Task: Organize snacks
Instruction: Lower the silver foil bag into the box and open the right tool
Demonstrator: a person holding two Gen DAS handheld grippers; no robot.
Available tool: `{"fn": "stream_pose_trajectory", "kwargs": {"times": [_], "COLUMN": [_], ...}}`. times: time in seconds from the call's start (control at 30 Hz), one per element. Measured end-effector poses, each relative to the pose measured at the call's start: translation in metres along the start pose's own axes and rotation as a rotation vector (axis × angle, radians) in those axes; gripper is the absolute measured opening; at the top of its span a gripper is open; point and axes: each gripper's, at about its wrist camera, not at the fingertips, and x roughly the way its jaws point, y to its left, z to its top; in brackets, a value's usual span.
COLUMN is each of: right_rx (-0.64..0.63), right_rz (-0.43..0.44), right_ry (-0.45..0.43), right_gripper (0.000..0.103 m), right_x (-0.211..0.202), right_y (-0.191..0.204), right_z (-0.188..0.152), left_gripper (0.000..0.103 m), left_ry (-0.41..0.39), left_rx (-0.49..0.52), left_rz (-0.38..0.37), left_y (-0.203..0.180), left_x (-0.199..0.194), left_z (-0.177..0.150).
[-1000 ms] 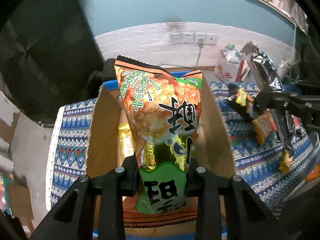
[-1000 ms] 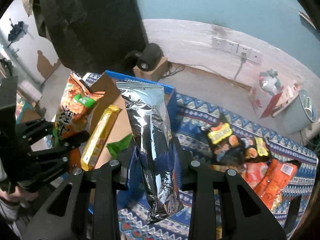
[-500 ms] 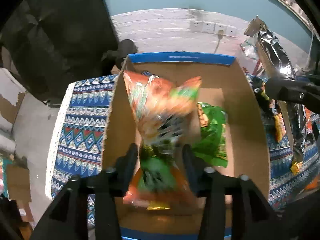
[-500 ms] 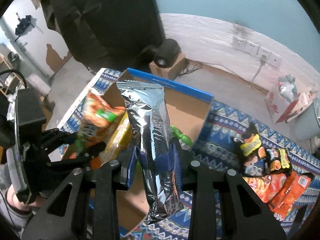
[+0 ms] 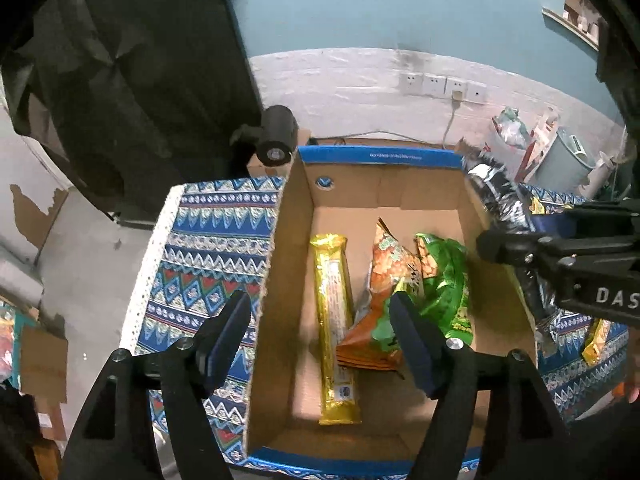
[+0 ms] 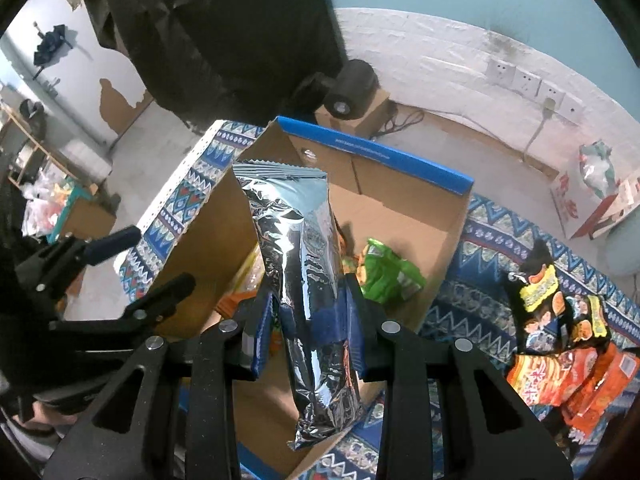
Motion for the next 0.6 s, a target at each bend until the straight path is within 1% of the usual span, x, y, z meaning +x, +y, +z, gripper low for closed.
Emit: {"fn": "stream_pose_trajectory", "kwargs": {"times": [0.27, 0.4, 0.47, 0.6], "right_rx": [0.004, 0.017, 0.024, 0.027], "right_rz": [0.027, 0.028, 0.023, -0.001], "right_ry": [0.027, 0.027, 0.026, 0.014], "right_gripper": [0.031, 0.034, 0.041, 0.051], "right_x": [0.012, 0.012, 0.010, 0.004], "right_y": [0.005, 0.004, 0.002, -0.003], "right_z": [0.001, 0.001, 0.000, -0.005], "left_gripper": [0.073, 0.073, 0.073, 0.073], "left_ry": [0.014, 0.021, 0.020, 0.014], "left_rx": [-0.008, -0.016, -0.015, -0.005], "left_rz": [-0.005, -0.023, -0.028, -0.036], "left_y": [0.005, 0.005, 0.003, -0.003], "left_x": [0.002, 0.002, 0.001, -0.001], "left_z": [-0.002, -0.002, -0.001, -0.001]}}
